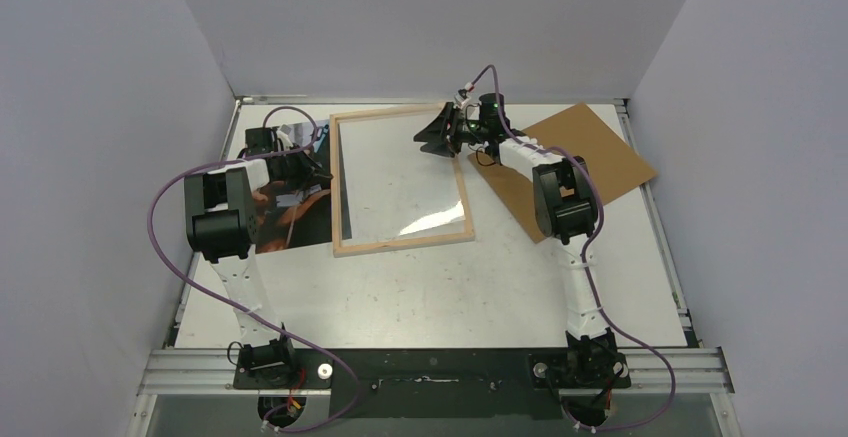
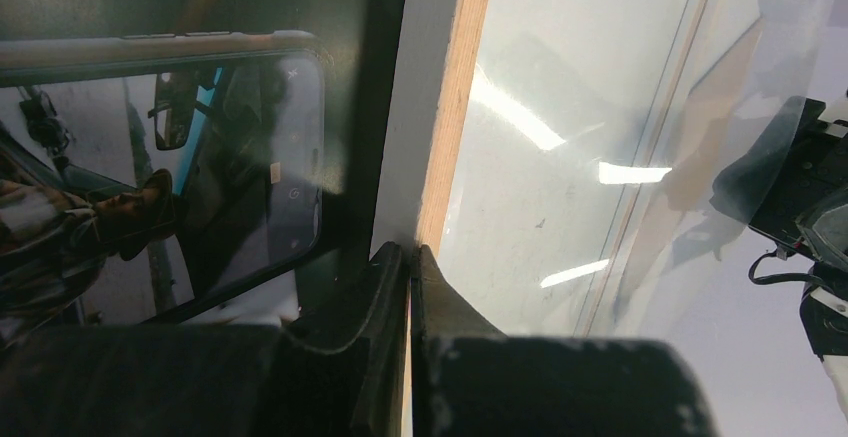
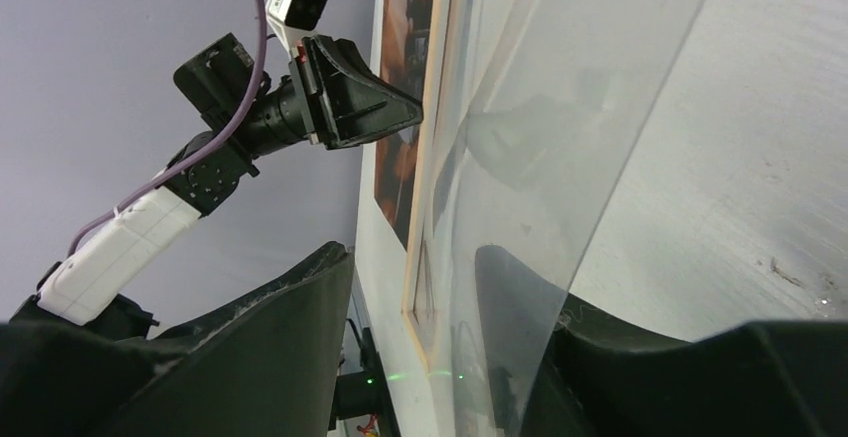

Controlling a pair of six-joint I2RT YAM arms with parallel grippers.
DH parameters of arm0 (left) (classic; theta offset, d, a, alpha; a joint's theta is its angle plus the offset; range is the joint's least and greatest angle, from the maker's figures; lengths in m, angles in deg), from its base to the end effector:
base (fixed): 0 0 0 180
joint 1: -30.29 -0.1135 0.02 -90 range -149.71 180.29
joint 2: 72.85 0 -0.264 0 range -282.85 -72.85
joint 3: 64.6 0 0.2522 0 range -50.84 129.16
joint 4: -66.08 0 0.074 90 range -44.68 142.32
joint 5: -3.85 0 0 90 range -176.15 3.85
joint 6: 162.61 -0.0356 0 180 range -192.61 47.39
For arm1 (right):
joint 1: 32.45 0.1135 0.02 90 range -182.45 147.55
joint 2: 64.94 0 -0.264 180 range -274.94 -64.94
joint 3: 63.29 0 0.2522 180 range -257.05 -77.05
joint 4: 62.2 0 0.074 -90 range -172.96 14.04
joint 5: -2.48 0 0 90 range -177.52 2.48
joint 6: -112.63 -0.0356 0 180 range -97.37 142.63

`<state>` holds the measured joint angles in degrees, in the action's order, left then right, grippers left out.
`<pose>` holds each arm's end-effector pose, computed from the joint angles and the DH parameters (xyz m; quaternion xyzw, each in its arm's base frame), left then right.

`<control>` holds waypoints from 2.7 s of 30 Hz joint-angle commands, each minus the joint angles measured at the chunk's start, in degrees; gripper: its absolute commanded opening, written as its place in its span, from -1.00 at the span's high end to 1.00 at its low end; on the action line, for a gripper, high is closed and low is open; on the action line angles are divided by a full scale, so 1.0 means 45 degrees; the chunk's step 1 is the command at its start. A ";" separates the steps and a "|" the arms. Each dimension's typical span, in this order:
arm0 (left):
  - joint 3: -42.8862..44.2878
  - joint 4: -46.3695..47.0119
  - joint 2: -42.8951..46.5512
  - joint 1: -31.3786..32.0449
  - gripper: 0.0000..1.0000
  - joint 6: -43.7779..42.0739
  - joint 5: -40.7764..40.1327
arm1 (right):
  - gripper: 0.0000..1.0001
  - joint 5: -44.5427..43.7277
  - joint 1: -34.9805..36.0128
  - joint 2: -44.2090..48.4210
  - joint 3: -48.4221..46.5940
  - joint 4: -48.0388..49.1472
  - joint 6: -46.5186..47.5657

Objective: Put the photo into the frame

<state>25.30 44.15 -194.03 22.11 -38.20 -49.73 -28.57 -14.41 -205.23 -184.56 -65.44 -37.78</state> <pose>0.4323 0.0408 0.1262 -0.2355 0.8757 -0.3568 0.2247 0.5107 0.1984 0.1650 0.0055 0.7731 0.6233 0.1175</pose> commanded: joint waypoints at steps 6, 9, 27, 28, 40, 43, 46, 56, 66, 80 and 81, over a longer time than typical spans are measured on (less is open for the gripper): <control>-0.0558 -0.1155 -0.0436 0.0413 0.98 -0.0693 -0.1685 | -0.03 -0.1333 -0.0079 0.0343 -0.1175 -0.3647 0.2852; -0.0533 -0.1190 -0.0380 0.0413 0.97 -0.0675 -0.1707 | -0.04 -0.1990 -0.0157 0.0392 -0.1555 -0.5222 0.3931; -0.0107 -0.1617 -0.0307 0.0413 0.55 -0.0860 -0.1671 | -0.25 -0.4354 -0.0840 0.1960 -0.1482 -0.8508 0.6505; -0.0104 -0.1637 -0.0293 0.0413 0.53 -0.0884 -0.1669 | -0.26 -0.4438 -0.0847 0.2042 -0.1450 -0.8554 0.6550; -0.0010 -0.1520 -0.0161 0.0403 0.25 -0.0918 -0.1373 | -0.38 -0.6207 -0.0871 0.2785 -0.0609 -0.8827 0.7136; -0.0088 -0.1356 -0.0130 0.0408 0.09 -0.0883 -0.1174 | -0.40 -0.6630 -0.0811 0.2673 -0.0583 -0.9294 0.7538; -0.0172 -0.1155 -0.0187 0.0413 0.04 -0.0786 -0.0947 | -0.40 -0.6853 -0.0680 0.2457 -0.0602 -0.9593 0.7738; -0.0149 -0.1148 -0.0504 0.0580 0.04 -0.0635 -0.0696 | 0.00 -0.7619 -0.0176 0.1554 -0.1221 -1.0380 0.8007; -0.0025 -0.1124 -0.0653 0.0912 0.31 -0.0524 -0.0155 | 0.55 -0.7539 0.0240 0.1731 -0.0571 -1.0026 0.7687; -0.1468 -0.1417 0.1044 0.2036 0.37 -0.0623 -0.0158 | 0.60 -0.6952 0.0562 0.4946 0.3832 -0.9925 0.8437; -0.1697 -0.1480 0.1265 0.2210 0.37 -0.0620 -0.0318 | 0.59 -0.7013 0.0571 0.5231 0.4305 -1.0091 0.8598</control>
<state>22.13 42.69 -191.30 26.37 -40.16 -51.28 -63.67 -14.74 -188.42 -170.81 -108.21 -1.47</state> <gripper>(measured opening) 0.316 0.201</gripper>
